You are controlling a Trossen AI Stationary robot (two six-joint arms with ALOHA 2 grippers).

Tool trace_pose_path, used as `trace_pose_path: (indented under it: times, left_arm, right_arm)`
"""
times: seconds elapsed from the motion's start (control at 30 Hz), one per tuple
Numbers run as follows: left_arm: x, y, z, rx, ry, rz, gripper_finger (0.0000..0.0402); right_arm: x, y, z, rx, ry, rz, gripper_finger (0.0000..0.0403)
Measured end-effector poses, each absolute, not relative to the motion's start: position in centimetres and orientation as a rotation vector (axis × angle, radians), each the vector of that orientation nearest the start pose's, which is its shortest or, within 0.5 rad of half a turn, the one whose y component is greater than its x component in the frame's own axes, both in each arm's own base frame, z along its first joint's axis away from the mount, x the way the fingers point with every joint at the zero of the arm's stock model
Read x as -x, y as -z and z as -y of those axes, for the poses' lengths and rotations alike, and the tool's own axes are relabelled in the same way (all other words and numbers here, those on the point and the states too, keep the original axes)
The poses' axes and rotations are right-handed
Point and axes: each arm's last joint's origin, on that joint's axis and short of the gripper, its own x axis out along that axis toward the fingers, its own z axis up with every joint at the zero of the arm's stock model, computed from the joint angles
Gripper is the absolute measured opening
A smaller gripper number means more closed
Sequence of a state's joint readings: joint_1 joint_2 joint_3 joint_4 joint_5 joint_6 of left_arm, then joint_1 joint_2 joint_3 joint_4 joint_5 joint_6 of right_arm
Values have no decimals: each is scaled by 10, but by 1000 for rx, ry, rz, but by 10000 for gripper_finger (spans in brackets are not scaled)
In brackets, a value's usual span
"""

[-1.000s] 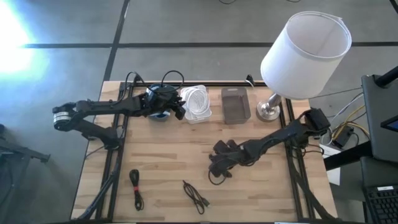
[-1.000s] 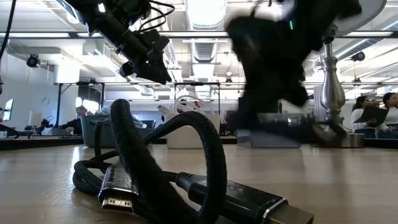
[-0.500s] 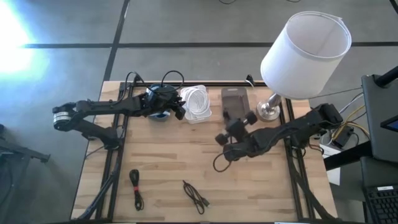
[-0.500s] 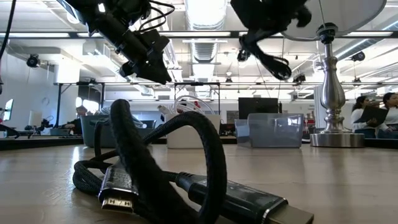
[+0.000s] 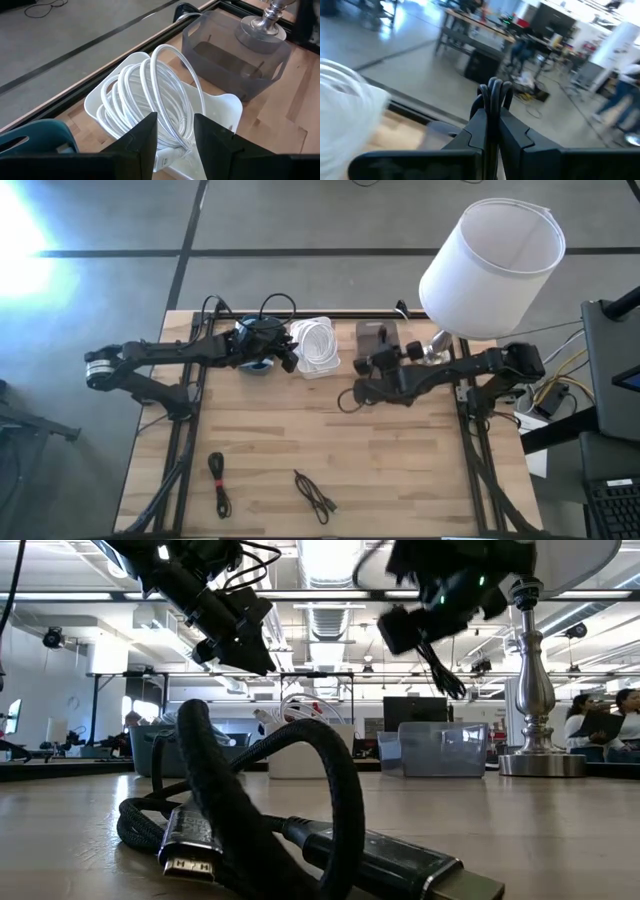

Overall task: Pick & Place USB Port
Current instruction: Put the right black USB cable into the black bin

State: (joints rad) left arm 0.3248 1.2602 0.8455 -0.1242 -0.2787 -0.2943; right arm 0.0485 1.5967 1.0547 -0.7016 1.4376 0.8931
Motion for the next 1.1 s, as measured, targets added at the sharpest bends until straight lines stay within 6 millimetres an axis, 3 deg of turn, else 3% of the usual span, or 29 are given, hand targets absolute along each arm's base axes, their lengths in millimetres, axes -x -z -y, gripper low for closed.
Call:
trace_pose_path:
  times: [0.3, 0.6, 0.8, 1.1]
  left_arm:
    - [-253, -262, -94, 291, -665, -456, 131]
    - [-253, -262, -93, 291, -665, -457, 131]
    - [-253, -262, -93, 291, -665, -457, 131]
    - [-253, -261, -93, 291, -665, -464, 131]
  right_arm:
    - [-286, -202, 52, 97, 1542, -344, 23]
    - [-285, -177, 74, 13, 1516, -490, 23]
    - [-289, -167, 85, -36, 1501, -530, 31]
    - [-291, -162, 88, -36, 1509, -538, 81]
